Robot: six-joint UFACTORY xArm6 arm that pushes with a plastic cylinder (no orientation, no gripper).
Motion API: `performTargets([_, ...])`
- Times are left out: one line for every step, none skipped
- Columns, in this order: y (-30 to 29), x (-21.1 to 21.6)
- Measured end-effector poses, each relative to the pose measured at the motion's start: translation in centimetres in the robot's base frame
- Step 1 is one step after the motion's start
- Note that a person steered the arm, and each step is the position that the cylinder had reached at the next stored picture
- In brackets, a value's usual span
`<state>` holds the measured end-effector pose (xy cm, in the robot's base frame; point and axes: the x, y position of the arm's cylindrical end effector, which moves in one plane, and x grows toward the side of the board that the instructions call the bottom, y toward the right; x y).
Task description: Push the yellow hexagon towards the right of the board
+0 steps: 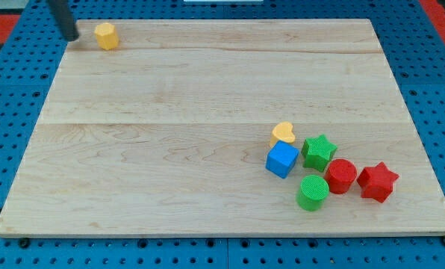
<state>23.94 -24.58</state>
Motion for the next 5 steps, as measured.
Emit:
performTargets([8.7, 1.7])
performTargets([14.4, 0.4])
performTargets([12.0, -1.8])
performTargets([16.4, -1.2])
performTargets([25.6, 1.0])
